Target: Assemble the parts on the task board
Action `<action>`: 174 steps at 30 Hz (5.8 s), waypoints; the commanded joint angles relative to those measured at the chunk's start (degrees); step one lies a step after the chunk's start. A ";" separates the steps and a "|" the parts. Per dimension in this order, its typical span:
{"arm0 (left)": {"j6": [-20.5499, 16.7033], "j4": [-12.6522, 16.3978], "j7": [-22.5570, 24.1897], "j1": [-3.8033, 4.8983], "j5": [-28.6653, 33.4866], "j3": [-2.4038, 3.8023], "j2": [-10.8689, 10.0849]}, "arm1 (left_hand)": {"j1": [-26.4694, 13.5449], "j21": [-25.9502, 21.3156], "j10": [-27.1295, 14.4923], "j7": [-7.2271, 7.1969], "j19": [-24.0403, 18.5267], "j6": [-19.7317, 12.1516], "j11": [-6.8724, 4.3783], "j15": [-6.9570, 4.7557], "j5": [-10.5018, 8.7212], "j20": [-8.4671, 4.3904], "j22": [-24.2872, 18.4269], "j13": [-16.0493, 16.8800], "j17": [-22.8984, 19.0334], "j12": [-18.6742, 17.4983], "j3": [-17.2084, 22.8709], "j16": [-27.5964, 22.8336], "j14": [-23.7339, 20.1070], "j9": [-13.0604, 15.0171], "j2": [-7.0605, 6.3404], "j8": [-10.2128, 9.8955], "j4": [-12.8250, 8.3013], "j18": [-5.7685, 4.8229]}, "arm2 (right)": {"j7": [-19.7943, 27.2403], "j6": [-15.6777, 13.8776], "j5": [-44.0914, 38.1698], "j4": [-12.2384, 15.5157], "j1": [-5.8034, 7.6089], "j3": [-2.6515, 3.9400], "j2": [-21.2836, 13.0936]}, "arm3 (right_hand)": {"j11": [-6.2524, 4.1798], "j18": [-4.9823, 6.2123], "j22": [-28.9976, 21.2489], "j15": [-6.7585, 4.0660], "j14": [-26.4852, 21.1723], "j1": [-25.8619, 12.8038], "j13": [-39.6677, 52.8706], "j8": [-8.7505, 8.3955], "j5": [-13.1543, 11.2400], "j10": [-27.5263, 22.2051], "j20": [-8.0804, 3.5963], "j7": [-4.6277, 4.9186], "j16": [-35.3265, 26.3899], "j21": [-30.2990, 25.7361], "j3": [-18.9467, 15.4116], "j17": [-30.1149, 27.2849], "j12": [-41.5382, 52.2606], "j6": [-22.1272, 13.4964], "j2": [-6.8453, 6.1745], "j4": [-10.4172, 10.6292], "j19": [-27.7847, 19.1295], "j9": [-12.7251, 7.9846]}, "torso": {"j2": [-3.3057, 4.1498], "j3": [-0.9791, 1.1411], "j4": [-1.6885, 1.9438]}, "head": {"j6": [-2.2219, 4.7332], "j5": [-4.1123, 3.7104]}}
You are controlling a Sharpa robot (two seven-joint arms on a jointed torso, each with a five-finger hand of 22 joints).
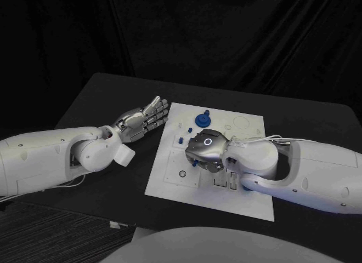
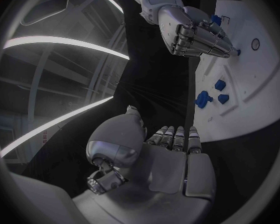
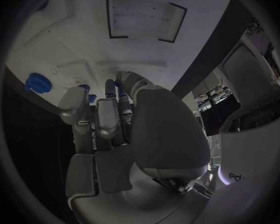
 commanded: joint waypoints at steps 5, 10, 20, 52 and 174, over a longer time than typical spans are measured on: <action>0.94 0.04 0.02 -0.08 -0.05 0.05 0.11 | 1.36 -0.48 -0.23 0.89 0.21 0.68 0.63 0.58 0.25 0.54 -0.38 -0.39 -0.41 0.29 1.75 -0.81 -0.29 -0.28 -0.08 0.00 -0.39 -1.87 | 0.47 -1.73 -0.68 0.03 -0.15 0.03 0.07 | -0.75 0.25 7.82 0.11 -0.24 -1.37 4.43 -0.66 -0.31 0.78 0.20 0.02 -1.41 -1.63 1.27 -0.88 3.77 -2.01 1.32 -1.07 -0.58 0.11 | 0.01 -0.01 0.01 | -0.01 -0.02; 1.03 0.02 -0.10 -0.09 -0.05 0.05 0.13 | 1.37 -0.47 -0.23 0.89 0.21 0.68 0.64 0.58 0.25 0.54 -0.37 -0.39 -0.41 0.29 1.76 -0.81 -0.29 -0.28 -0.08 0.00 -0.40 -1.87 | 0.70 -1.81 -0.67 -0.02 -0.17 0.03 0.09 | -0.80 0.27 7.81 0.06 -0.30 -1.51 4.65 -0.65 -0.58 0.69 0.17 0.03 -1.50 -1.72 1.32 -0.98 3.90 -2.78 1.33 -1.20 -0.60 -0.07 | 0.00 0.01 0.02 | -0.01 -0.04; 1.20 -0.04 -0.42 -0.10 -0.05 0.05 0.15 | 1.45 -0.47 -0.24 1.01 0.21 0.82 0.74 0.61 0.40 0.58 -0.36 -0.38 -0.41 0.30 1.94 -0.81 -0.29 -0.25 -0.09 0.05 -0.65 -1.87 | 0.79 -1.36 -0.67 -0.01 -0.30 0.03 0.14 | -0.77 0.27 7.79 0.05 -0.37 -1.73 4.91 -0.48 -1.30 0.70 0.17 0.05 -1.67 -1.85 1.30 -1.18 4.10 -3.07 1.39 -1.29 -0.63 -0.14 | 0.00 0.00 0.01 | -0.01 -0.05; 1.65 -0.19 -1.49 -0.14 -0.05 0.05 0.27 | 1.75 -0.46 -0.25 1.13 0.23 0.86 0.84 0.77 3.84 0.76 -0.33 -0.39 -0.41 0.30 3.12 -0.81 -0.29 -0.25 -0.14 0.04 -2.97 -1.84 | -1.80 2.21 -0.66 -0.05 -0.54 0.03 -0.25 | 0.55 1.31 6.12 0.02 -3.37 -5.28 5.29 -0.55 -12.57 -9.61 0.10 -3.66 -4.98 -9.95 -0.63 -4.79 1.24 -12.42 0.56 -0.73 -3.57 0.14 | 0.02 -0.01 0.01 | -0.01 -0.03; -17.03 -3.67 20.51 -3.55 -16.55 0.04 0.31 | 26.77 -0.53 -0.26 -4.42 0.16 4.41 -4.84 -2.68 22.56 -2.74 -0.57 0.01 -0.41 2.81 3.70 -0.81 -0.29 0.19 -3.06 0.43 2.47 -1.85 | 2.16 -11.76 31.50 -3.26 1.23 0.00 -15.48 | -0.17 -0.43 8.92 0.04 1.26 4.37 -1.62 15.28 6.83 -5.67 -0.06 0.12 4.34 2.52 -2.60 2.10 12.80 -5.55 1.48 4.17 2.37 7.99 | 0.04 0.03 0.03 | -0.01 -3.10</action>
